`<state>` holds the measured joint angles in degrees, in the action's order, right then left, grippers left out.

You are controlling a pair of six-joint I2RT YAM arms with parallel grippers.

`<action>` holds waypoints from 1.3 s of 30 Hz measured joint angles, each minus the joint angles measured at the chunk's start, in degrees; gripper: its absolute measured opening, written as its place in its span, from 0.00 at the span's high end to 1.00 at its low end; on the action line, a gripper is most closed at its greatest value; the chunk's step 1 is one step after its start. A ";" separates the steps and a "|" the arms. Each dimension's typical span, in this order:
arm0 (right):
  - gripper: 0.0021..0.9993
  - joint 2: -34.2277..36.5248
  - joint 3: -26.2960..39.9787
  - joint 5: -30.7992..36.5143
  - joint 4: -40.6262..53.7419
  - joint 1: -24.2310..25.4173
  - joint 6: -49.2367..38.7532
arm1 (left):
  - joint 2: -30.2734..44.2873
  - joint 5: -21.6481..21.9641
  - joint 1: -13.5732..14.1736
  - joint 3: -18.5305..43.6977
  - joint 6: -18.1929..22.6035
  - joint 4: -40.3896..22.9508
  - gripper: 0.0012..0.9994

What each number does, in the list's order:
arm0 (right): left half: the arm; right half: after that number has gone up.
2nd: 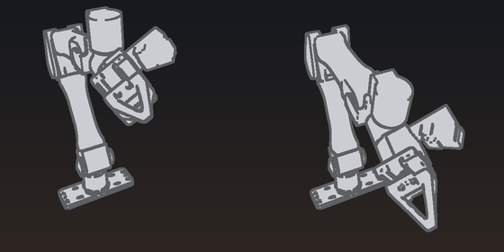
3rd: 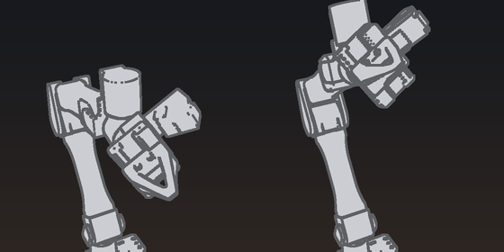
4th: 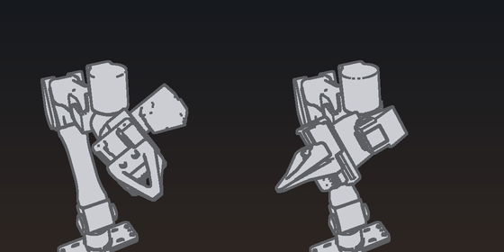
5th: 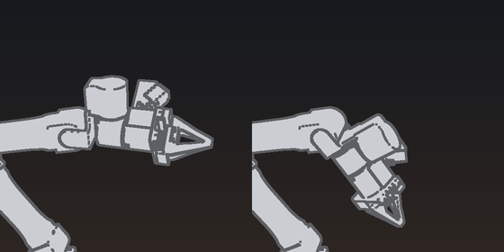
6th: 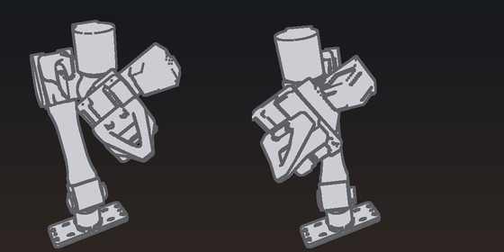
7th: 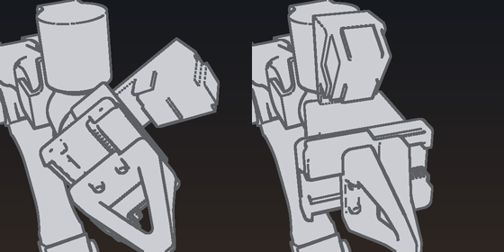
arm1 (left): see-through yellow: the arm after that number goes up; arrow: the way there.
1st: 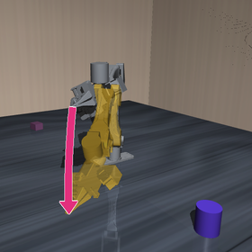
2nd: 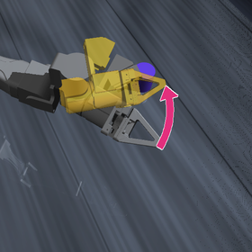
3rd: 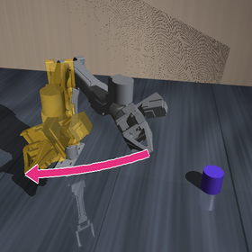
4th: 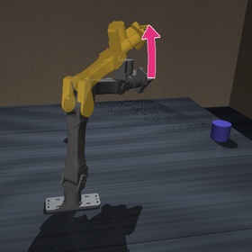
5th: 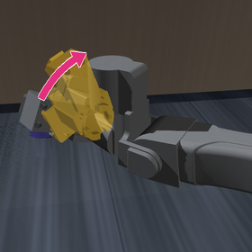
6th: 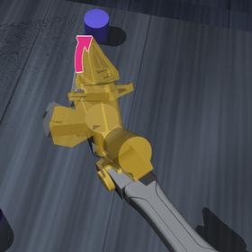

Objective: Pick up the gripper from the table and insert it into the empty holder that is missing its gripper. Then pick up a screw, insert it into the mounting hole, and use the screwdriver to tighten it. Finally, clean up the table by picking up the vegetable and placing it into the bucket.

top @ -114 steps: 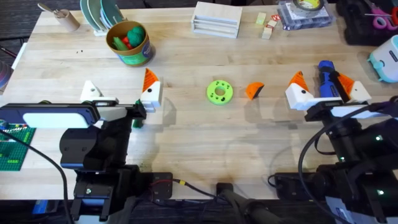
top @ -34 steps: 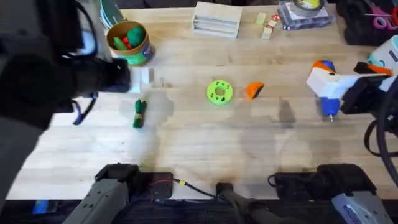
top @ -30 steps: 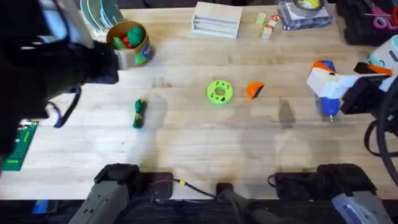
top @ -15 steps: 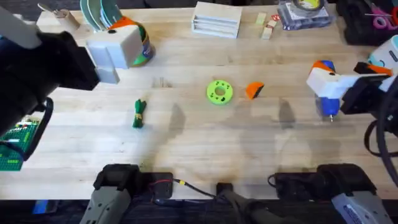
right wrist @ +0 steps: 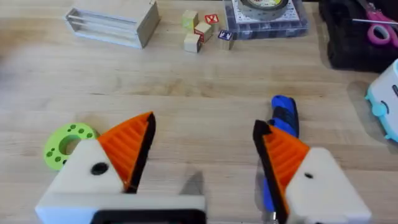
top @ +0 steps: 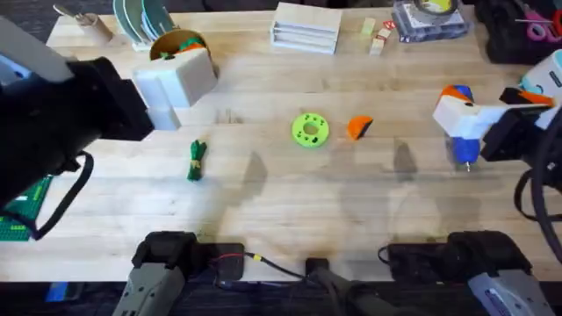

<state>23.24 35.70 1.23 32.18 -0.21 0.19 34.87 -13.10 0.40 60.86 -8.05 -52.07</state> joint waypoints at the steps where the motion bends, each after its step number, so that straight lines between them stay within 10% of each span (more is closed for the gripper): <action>1: 0.01 0.00 0.00 0.00 0.00 0.00 0.00 | 0.00 0.10 0.00 0.01 -0.09 -0.04 0.01; 14: 0.01 0.00 0.00 0.00 0.00 0.00 0.00 | -0.60 4.09 0.00 -2.15 -0.59 13.89 0.01; 31: 0.01 0.00 0.00 0.00 0.01 0.00 0.00 | -16.46 -0.74 0.00 -35.28 -0.80 44.79 0.01; 39: 0.01 0.00 0.00 0.00 0.00 0.00 0.00 | -24.47 -1.79 0.00 -44.19 -0.79 48.30 0.01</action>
<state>23.24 35.70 1.23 32.18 -0.21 0.19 10.40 -14.89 0.40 16.67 -8.84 -3.77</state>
